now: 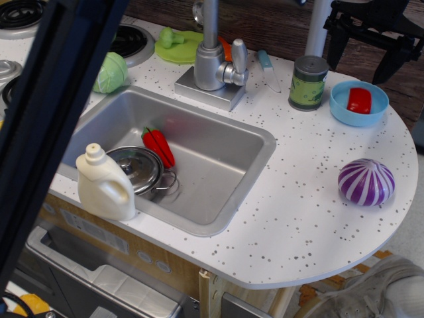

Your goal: Put detergent in sink

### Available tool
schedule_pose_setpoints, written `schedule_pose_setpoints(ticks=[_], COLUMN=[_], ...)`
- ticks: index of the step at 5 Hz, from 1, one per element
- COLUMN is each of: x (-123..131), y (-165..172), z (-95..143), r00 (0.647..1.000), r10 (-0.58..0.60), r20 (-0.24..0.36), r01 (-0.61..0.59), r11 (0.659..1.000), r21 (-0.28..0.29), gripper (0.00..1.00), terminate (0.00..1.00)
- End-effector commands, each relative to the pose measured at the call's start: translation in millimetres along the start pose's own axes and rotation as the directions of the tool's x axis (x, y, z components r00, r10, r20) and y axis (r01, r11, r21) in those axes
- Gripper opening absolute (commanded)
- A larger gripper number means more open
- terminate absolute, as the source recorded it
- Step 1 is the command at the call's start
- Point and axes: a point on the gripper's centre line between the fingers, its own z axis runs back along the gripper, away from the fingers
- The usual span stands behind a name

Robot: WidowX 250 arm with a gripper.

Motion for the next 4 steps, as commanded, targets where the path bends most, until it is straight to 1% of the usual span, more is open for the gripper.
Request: schedule_pose_setpoints(ticks=[1, 2, 3, 4], x=[0, -10, -32, -61], y=[0, 42, 83, 130], z=[0, 11, 24, 28], r00=[1.0, 0.996, 0.977, 0.897], r10=[0.0, 0.075, 0.202, 0.422], r20=[0.0, -0.055, -0.074, -0.134], r01=[0.0, -0.075, -0.192, -0.378], r11=[1.0, 0.997, 0.974, 0.887], r21=[0.0, 0.017, 0.122, 0.266], gripper=[1.0, 1.0, 1.0, 1.0], terminate=[0.0, 0.0, 0.0, 0.0])
